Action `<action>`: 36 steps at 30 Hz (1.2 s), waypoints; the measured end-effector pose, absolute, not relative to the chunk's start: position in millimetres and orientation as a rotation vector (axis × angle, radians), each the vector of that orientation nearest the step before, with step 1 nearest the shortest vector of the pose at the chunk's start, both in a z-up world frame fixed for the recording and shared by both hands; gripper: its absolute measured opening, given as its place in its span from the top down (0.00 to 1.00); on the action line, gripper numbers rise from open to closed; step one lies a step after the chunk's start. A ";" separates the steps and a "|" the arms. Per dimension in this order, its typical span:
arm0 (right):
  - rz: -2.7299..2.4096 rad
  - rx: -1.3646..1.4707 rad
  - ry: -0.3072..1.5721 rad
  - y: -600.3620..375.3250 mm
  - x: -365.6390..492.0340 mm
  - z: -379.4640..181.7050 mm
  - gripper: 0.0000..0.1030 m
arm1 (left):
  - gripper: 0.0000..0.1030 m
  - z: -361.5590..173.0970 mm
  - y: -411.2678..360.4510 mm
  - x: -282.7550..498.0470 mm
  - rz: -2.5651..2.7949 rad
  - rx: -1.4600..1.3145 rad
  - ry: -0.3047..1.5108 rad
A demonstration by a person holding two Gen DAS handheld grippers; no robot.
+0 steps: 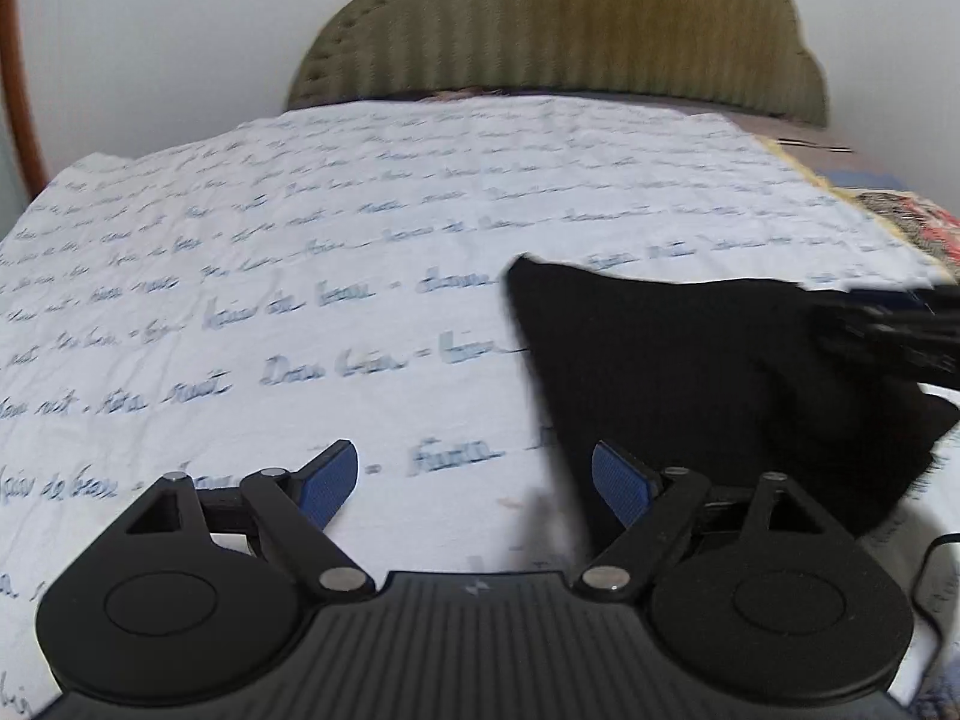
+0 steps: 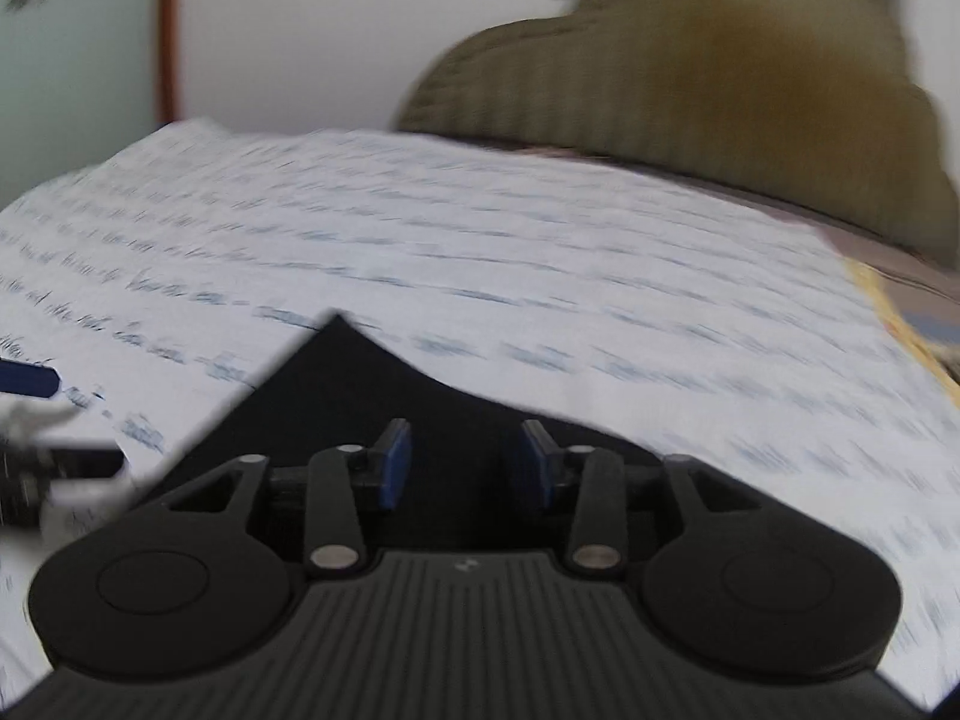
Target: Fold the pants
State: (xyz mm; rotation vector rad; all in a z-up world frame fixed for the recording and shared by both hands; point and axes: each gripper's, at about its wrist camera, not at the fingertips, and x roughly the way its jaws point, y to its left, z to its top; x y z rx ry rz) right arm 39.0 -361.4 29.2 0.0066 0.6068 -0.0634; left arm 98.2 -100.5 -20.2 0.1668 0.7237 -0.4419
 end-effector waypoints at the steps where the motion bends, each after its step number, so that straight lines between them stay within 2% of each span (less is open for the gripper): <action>1: -0.105 0.048 0.600 -375.5 24.3 27.8 0.62 | 0.17 -19.2 -105.9 94.9 -0.471 0.173 0.720; 7: -0.199 0.099 0.696 -418.9 -28.9 -16.0 0.62 | 0.17 -43.4 -144.0 81.8 -0.573 0.279 0.802; 11: -0.218 0.130 0.620 -430.5 -42.0 5.1 0.59 | 0.16 -37.7 -134.4 84.0 -0.565 0.239 0.823; 19: -0.115 0.152 0.584 -447.1 47.8 24.9 0.60 | 0.16 -0.5 -167.7 127.7 -0.528 0.238 0.704; 21: -0.088 0.147 0.610 -447.9 71.1 21.7 0.71 | 0.16 -2.1 -183.8 146.5 -0.523 0.245 0.698; 25: -0.056 0.103 0.703 -443.7 108.9 1.0 0.81 | 0.16 -19.9 -208.7 182.0 -0.494 0.248 0.685; 26: -0.085 0.067 0.731 -441.7 115.2 -6.5 0.85 | 0.16 -26.9 -214.0 190.7 -0.477 0.262 0.679; 27: -0.118 0.046 0.758 -443.6 120.3 -14.0 0.96 | 0.16 -36.8 -219.3 200.8 -0.458 0.293 0.695; 28: -0.142 0.062 0.773 -448.6 122.1 -19.4 1.00 | 0.16 -47.8 -223.4 210.8 -0.438 0.326 0.730; 32: -0.148 0.104 0.694 -448.7 96.3 -5.0 1.00 | 0.16 -48.0 -202.6 216.8 -0.458 0.212 0.775; 33: -0.147 0.096 0.672 -444.5 86.5 0.3 0.89 | 0.16 -44.3 -197.4 212.6 -0.454 0.200 0.783; 35: -0.150 0.073 0.643 -436.3 65.1 5.6 0.79 | 0.16 -38.6 -188.0 198.3 -0.456 0.177 0.786; 36: -0.149 0.073 0.640 -434.4 55.0 4.8 0.78 | 0.16 -37.0 -183.8 190.2 -0.470 0.172 0.786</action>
